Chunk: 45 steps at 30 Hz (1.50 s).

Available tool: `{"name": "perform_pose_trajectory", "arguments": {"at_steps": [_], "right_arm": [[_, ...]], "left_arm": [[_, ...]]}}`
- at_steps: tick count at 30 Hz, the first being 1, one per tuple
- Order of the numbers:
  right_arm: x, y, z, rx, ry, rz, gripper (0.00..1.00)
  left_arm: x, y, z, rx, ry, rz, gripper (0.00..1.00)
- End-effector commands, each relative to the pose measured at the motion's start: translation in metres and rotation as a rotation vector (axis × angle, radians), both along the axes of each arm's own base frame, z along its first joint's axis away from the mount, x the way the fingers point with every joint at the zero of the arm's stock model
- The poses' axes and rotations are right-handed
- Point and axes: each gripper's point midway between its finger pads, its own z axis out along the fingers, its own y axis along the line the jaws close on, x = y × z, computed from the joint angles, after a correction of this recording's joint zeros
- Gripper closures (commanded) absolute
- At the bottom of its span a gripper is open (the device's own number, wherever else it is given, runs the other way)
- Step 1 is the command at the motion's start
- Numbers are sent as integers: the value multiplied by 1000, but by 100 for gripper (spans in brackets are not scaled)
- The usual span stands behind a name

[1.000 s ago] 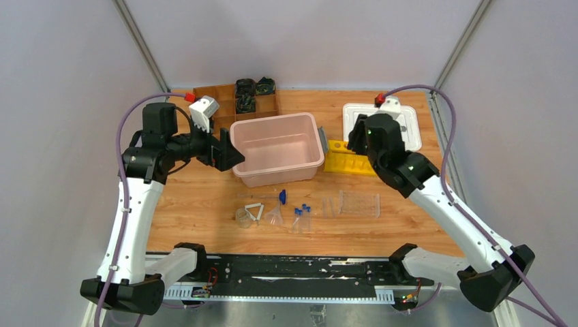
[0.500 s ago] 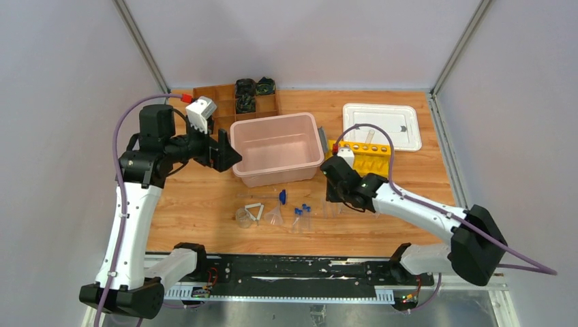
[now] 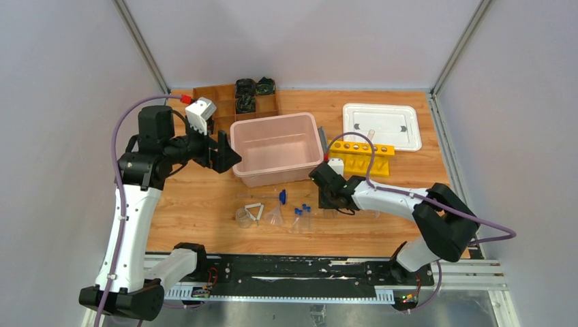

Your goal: Organize the chemistry lab equipment

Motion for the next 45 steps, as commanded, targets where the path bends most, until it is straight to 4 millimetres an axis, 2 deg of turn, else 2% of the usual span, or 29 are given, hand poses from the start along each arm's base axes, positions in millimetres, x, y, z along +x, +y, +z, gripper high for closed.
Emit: {"name": "perform_pose_trajectory", "arguments": {"at_steps": [1,9,13,16,18,27,30,35,39,45], "right_arm": [[7,8,4,-3,-20,-9,67],[4,11,-11,-13,26,-16,70],[-2,18,-10,16,63,-14,81],[-1,17,4,39,44,-23,95],[-2,15,14,51,29,-30,100],[-17,4,59,189,-70,-37,100],[-21,7,86,260,-135,-31,100],[-11,33,163,413,-317,44,100],[-2,69,218,487,-418,122,100],[1,132,283,620,-486,217,100]], "left_arm": [[-6,-2,9,0,-63,-31,0],[-11,-4,18,-17,-119,-48,0],[-15,-5,14,9,-154,-93,0],[-21,-7,12,9,-162,-117,0],[-23,-8,12,7,-168,-123,0],[-30,-16,14,-31,-162,-179,0],[-33,-20,17,-53,-158,-201,0],[-43,-34,20,-152,-112,-258,0],[-40,-46,15,-262,-31,-257,0],[-56,-64,8,-279,18,-347,2]]}}
